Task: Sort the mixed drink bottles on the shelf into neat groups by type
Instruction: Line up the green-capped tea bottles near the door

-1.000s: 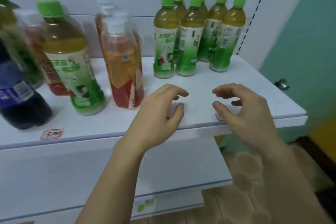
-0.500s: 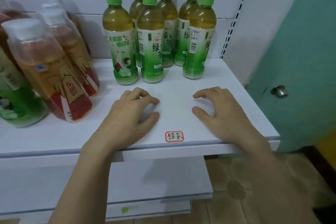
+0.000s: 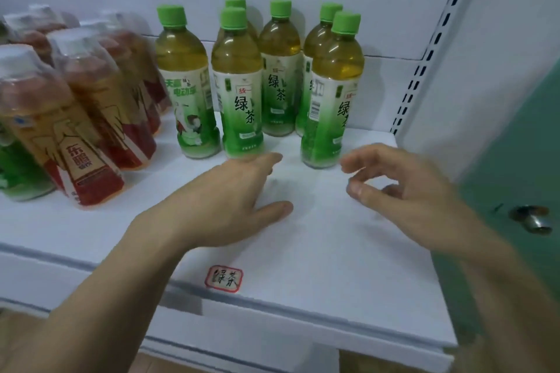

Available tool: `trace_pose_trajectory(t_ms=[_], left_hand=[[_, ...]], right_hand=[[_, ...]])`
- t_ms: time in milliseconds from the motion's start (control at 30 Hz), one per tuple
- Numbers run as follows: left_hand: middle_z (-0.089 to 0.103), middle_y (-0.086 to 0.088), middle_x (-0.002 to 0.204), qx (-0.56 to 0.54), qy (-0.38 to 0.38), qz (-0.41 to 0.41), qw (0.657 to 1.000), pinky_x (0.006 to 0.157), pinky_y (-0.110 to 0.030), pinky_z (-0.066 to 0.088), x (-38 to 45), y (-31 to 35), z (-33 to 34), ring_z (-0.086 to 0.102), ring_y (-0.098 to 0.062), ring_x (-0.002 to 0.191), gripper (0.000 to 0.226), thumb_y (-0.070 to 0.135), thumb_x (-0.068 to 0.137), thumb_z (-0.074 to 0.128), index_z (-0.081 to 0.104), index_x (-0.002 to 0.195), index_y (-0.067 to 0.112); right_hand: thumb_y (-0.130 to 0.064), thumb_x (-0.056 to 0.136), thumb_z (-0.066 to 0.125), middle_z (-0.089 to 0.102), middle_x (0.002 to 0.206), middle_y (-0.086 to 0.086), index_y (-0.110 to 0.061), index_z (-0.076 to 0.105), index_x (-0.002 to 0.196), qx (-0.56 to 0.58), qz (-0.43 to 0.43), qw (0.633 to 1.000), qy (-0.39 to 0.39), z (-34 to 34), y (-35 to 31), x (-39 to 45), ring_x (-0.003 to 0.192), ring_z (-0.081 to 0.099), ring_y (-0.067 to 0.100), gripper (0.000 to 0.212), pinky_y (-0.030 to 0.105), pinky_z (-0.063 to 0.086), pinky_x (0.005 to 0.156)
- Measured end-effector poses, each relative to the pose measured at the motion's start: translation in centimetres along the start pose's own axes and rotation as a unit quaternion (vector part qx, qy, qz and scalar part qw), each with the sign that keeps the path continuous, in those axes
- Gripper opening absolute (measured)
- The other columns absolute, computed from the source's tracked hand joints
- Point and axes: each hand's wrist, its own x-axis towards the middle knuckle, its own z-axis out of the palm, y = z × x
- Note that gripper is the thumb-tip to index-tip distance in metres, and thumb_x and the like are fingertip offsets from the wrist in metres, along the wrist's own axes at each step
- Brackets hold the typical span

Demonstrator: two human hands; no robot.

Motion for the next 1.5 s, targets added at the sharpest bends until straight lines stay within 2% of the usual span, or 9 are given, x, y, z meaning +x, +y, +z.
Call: trace_pose_trajectory(t_ms=[133,233,400,667,767,1000,1167,1400,1500], left_hand=[[0.056,-0.002,0.145,0.021,0.015,-0.065,0.998,0.097,-0.041,0.052,4.1,3.2,-0.3,0.060,-0.019,0.121,0.078,0.067,0.091,0.050,0.038,0.151,0.018],[0.064,-0.004,0.126,0.055,-0.001,-0.125,0.991,0.091,-0.043,0.053,4.0,4.2,0.9,0.060,-0.023,0.108,0.059,0.065,0.094,0.048,0.055,0.129,0.018],[0.063,0.003,0.128,0.081,0.083,-0.276,0.954,0.090,-0.044,0.054,-0.6,2.1,1.7,0.059,-0.023,0.115,0.060,0.066,0.093,0.044,0.050,0.138,0.028],[0.064,0.002,0.125,0.048,0.128,-0.406,0.904,0.093,-0.044,0.053,-6.9,0.1,0.8,0.060,-0.020,0.112,0.048,0.057,0.095,0.051,0.061,0.129,0.024],[0.062,0.004,0.120,0.066,0.115,-0.419,0.898,0.091,-0.041,0.053,-8.4,0.4,0.9,0.059,-0.018,0.107,0.041,0.056,0.096,0.050,0.065,0.121,0.027],[0.054,0.008,0.124,0.073,0.079,-0.390,0.915,0.092,-0.039,0.052,-9.1,0.7,0.9,0.055,-0.015,0.112,0.040,0.055,0.097,0.046,0.060,0.125,0.031],[0.054,0.014,0.124,0.095,0.008,-0.341,0.935,0.093,-0.036,0.053,-7.9,1.4,-0.1,0.055,-0.012,0.108,0.037,0.060,0.095,0.047,0.056,0.126,0.041],[0.066,0.017,0.108,0.055,-0.011,-0.221,0.974,0.084,-0.034,0.058,-1.9,4.9,-1.1,0.063,-0.006,0.095,0.037,0.060,0.095,0.048,0.062,0.119,0.034],[0.068,0.005,0.122,-0.017,0.027,-0.169,0.985,0.089,-0.039,0.056,5.3,6.5,-0.1,0.065,-0.016,0.102,0.045,0.051,0.097,0.055,0.062,0.128,0.019]], right_hand=[[-0.044,0.082,0.082,0.061,0.118,-0.013,-0.036,0.048,0.133,0.013,0.024,0.992,0.121,-1.2,2.4,6.0,0.101,0.065,0.007,0.062,0.028,0.057,0.080],[-0.047,0.074,0.087,0.058,0.113,-0.018,-0.035,0.039,0.132,-0.024,0.042,0.999,0.024,0.0,3.3,9.2,0.104,0.062,0.010,0.076,0.025,0.055,0.080],[-0.045,0.071,0.089,0.057,0.094,-0.032,-0.044,0.045,0.111,-0.061,-0.037,0.997,-0.041,1.4,3.6,10.3,0.082,0.058,-0.012,0.060,0.002,0.039,0.062],[-0.062,0.068,0.084,0.069,0.112,-0.018,-0.028,0.064,0.122,-0.106,-0.169,0.964,-0.176,8.7,-2.9,10.3,0.091,0.064,-0.004,0.066,0.012,0.051,0.076],[-0.062,0.071,0.082,0.071,0.122,-0.004,-0.022,0.061,0.126,-0.109,-0.182,0.962,-0.175,12.6,-5.5,10.8,0.111,0.066,0.019,0.071,0.037,0.057,0.091],[-0.055,0.078,0.081,0.067,0.126,0.001,-0.016,0.060,0.128,-0.061,-0.155,0.972,-0.167,15.9,-6.4,11.6,0.115,0.063,0.021,0.067,0.036,0.053,0.093],[-0.053,0.081,0.080,0.071,0.103,-0.012,-0.026,0.067,0.122,-0.081,-0.106,0.965,-0.225,10.4,-3.9,11.4,0.086,0.067,0.003,0.050,0.026,0.054,0.071],[-0.022,0.089,0.075,0.070,0.074,-0.009,-0.024,0.071,0.084,-0.059,-0.100,0.993,0.021,-1.8,1.5,12.8,0.064,0.070,0.012,0.007,0.040,0.061,0.067],[-0.030,0.090,0.069,0.065,0.075,-0.014,-0.024,0.067,0.091,-0.058,-0.154,0.967,0.193,-5.5,0.7,16.2,0.062,0.065,0.005,0.006,0.025,0.057,0.064]])
